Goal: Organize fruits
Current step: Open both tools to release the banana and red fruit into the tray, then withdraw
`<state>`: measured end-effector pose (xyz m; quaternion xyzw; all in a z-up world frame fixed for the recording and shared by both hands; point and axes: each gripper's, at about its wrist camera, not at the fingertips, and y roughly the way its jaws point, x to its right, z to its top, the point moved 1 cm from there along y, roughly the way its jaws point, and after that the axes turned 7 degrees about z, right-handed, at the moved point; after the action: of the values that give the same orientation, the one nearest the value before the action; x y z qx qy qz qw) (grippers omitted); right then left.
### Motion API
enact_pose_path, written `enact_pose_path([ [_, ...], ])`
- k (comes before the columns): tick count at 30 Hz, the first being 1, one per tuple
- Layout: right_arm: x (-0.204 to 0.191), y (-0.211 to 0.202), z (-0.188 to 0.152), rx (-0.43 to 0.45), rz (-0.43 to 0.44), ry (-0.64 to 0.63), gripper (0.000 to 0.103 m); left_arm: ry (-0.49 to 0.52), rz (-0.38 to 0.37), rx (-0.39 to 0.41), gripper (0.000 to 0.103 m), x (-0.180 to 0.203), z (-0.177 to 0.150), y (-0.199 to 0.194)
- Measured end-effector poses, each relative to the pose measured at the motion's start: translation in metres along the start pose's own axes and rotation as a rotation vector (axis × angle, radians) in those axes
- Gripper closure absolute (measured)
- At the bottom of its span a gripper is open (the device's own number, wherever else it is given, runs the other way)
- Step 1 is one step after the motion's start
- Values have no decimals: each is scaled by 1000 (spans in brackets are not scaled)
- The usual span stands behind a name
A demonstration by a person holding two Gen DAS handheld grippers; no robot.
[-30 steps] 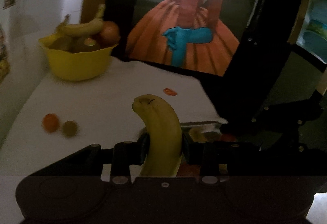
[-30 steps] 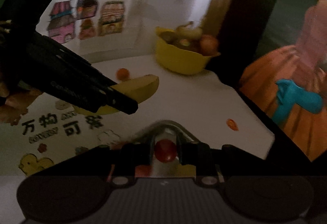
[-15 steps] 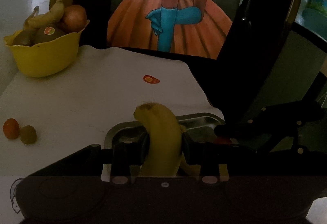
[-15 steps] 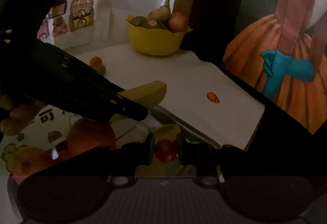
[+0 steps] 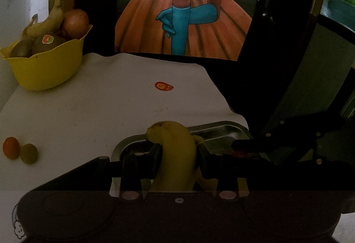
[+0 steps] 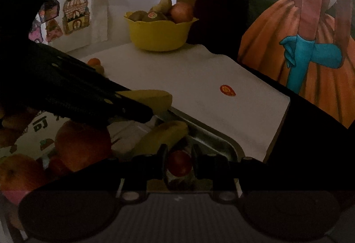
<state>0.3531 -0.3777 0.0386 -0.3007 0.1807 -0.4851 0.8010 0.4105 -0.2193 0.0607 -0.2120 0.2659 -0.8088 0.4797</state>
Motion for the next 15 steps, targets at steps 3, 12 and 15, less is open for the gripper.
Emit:
enact_pose_path([
  [3,4,0,-5,16,-13,34,67,4,-1,9,65,1,-2,-1],
  [12,-1,-29,-11,91,-50,91,38,-7,14,77,39,4,0,-33],
  [15,-11,-47,-9,127,-68,83,28,-21,28,129,24,5,2,-58],
])
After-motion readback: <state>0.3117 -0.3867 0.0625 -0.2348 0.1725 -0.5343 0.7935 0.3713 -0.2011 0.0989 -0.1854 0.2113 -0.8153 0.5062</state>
